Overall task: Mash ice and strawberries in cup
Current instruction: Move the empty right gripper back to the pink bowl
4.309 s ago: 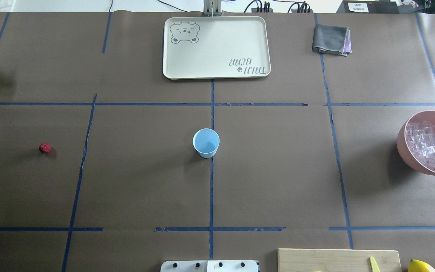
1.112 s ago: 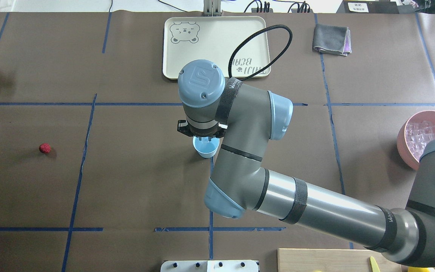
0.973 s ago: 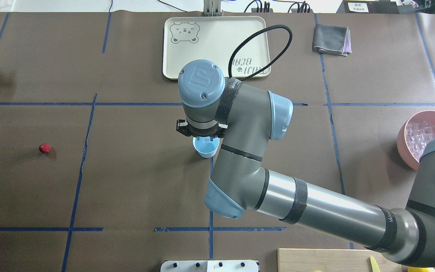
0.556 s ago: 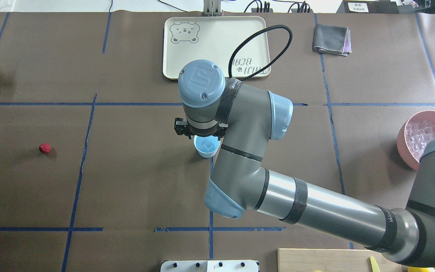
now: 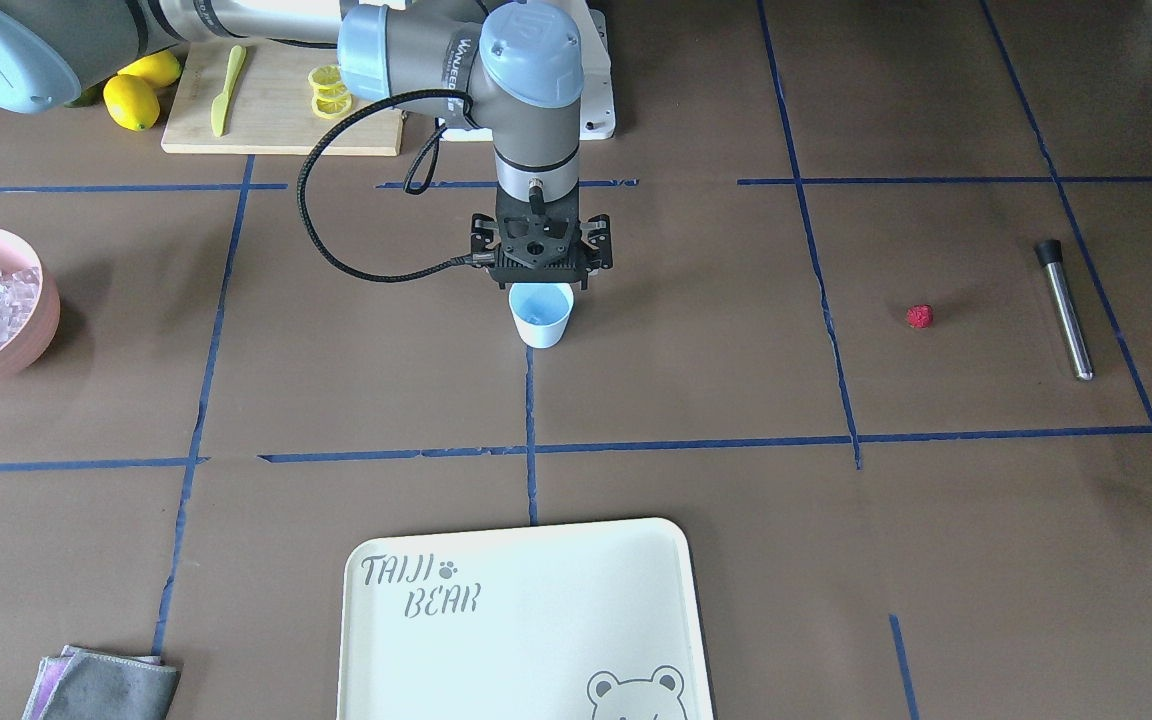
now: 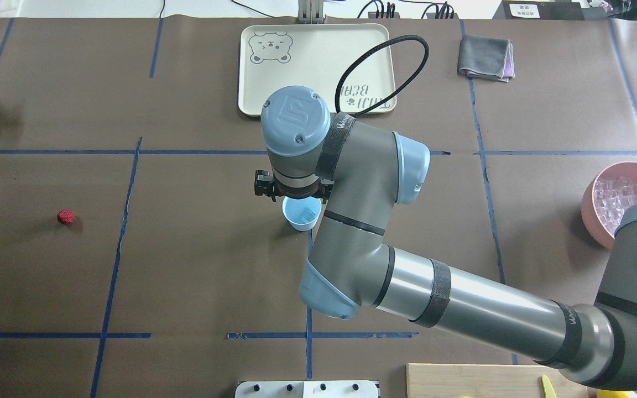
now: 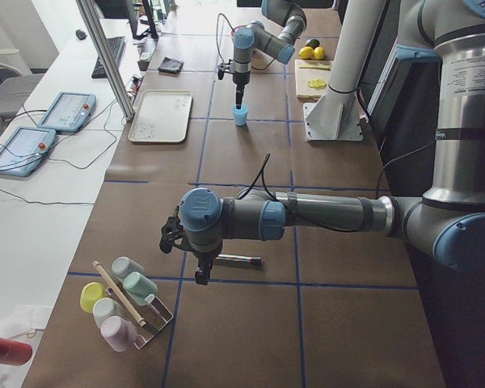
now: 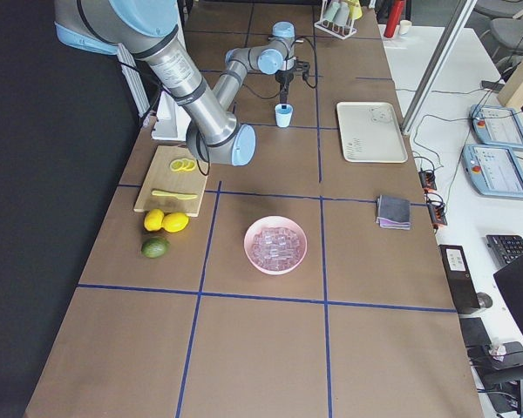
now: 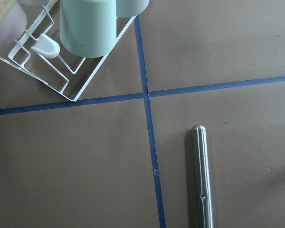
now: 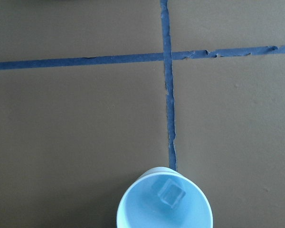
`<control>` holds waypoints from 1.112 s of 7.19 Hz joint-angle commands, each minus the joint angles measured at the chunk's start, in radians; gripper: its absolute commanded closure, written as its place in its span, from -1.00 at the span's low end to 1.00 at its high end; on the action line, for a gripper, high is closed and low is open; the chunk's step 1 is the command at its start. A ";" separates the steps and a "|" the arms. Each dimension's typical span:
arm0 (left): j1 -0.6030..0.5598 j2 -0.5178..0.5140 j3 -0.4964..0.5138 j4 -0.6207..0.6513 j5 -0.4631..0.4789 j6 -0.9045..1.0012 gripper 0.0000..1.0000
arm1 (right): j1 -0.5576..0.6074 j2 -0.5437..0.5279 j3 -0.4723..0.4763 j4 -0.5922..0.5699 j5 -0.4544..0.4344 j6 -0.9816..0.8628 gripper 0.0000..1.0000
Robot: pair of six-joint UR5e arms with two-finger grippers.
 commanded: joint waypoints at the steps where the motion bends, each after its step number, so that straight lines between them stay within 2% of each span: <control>1: 0.000 -0.002 -0.002 0.000 0.000 -0.003 -1.00 | 0.018 0.001 0.016 -0.002 0.003 -0.001 -0.98; 2: 0.000 -0.002 -0.003 0.000 0.000 -0.003 -1.00 | 0.050 -0.008 0.060 -0.029 0.013 -0.001 -0.98; 3: 0.000 -0.002 -0.008 0.000 0.000 -0.003 -1.00 | 0.081 -0.051 0.171 -0.122 0.018 -0.014 -0.99; 5: 0.000 -0.005 -0.011 0.000 0.000 -0.005 -1.00 | 0.206 -0.289 0.485 -0.202 0.056 -0.136 -0.99; 6: 0.000 -0.004 -0.020 0.000 0.000 -0.005 -1.00 | 0.311 -0.377 0.552 -0.207 0.140 -0.227 -0.99; 7: 0.000 -0.001 -0.037 0.000 0.000 -0.015 -1.00 | 0.391 -0.488 0.604 -0.200 0.186 -0.307 -0.99; 8: 0.000 0.001 -0.049 0.002 0.000 -0.034 -1.00 | 0.470 -0.612 0.649 -0.192 0.206 -0.464 -0.99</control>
